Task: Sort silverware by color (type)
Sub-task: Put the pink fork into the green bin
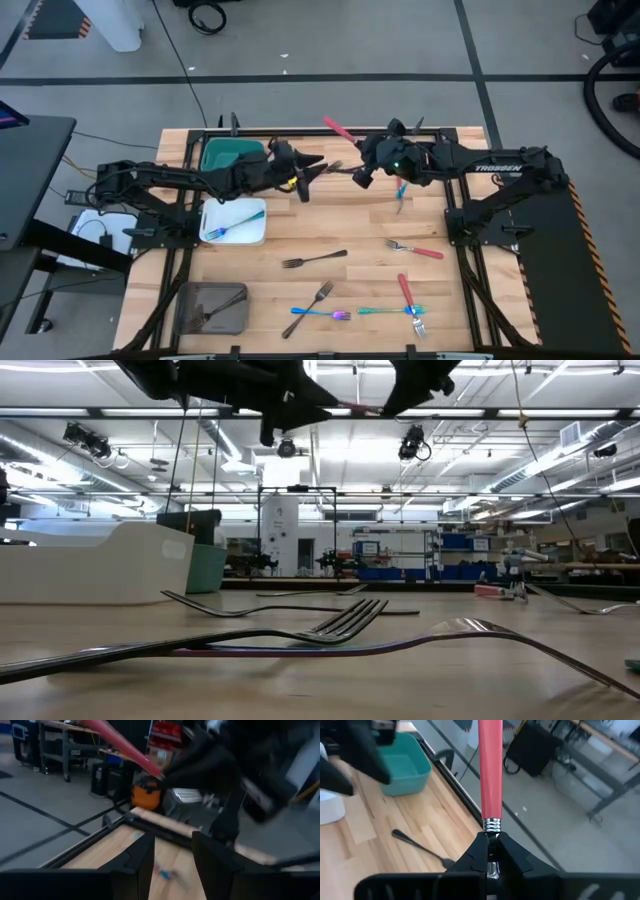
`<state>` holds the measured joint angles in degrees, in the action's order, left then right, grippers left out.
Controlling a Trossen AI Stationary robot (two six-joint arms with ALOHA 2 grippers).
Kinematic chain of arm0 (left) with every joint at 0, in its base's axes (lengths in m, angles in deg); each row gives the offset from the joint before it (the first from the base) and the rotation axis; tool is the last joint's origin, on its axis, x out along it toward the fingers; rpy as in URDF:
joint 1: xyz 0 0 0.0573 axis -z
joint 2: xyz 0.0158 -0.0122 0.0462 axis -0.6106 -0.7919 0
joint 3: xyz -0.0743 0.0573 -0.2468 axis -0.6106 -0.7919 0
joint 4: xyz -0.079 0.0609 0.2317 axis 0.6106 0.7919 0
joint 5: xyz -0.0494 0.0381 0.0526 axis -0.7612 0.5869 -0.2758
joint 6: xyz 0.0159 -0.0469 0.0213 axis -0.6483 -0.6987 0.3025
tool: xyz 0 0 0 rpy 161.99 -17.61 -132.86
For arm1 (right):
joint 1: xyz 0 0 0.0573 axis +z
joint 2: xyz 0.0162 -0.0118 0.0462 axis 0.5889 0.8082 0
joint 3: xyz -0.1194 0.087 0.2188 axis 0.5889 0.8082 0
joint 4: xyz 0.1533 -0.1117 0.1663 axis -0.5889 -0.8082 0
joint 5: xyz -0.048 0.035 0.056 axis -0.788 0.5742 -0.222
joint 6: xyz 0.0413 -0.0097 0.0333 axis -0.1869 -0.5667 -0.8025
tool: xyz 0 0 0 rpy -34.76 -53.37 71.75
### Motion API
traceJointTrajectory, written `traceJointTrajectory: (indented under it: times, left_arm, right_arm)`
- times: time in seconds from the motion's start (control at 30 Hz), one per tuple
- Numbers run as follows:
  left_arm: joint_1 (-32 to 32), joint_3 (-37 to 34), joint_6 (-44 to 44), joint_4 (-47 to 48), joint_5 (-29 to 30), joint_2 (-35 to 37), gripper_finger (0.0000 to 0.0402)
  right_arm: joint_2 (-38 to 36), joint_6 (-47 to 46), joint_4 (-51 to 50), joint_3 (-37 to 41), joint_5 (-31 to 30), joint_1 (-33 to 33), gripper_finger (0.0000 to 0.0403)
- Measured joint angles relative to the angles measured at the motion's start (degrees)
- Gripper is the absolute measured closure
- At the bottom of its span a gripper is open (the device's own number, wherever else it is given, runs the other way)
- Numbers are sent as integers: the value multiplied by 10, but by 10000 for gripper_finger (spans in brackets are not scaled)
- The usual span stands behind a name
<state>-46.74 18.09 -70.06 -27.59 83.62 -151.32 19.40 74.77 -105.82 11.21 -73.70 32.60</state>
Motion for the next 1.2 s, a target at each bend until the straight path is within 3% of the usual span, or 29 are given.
traceJointTrajectory:
  times: [0.33,0.83,1.2]
  left_arm:
    - [0,0,-160,-126,-47,0,260]
    - [-1,0,-165,-163,-16,0,260]
    - [-16,0,-165,-184,-15,0,262]
  right_arm:
    - [5,50,87,0,-18,47,375]
    - [5,49,94,0,0,66,376]
    - [10,38,97,0,57,69,376]
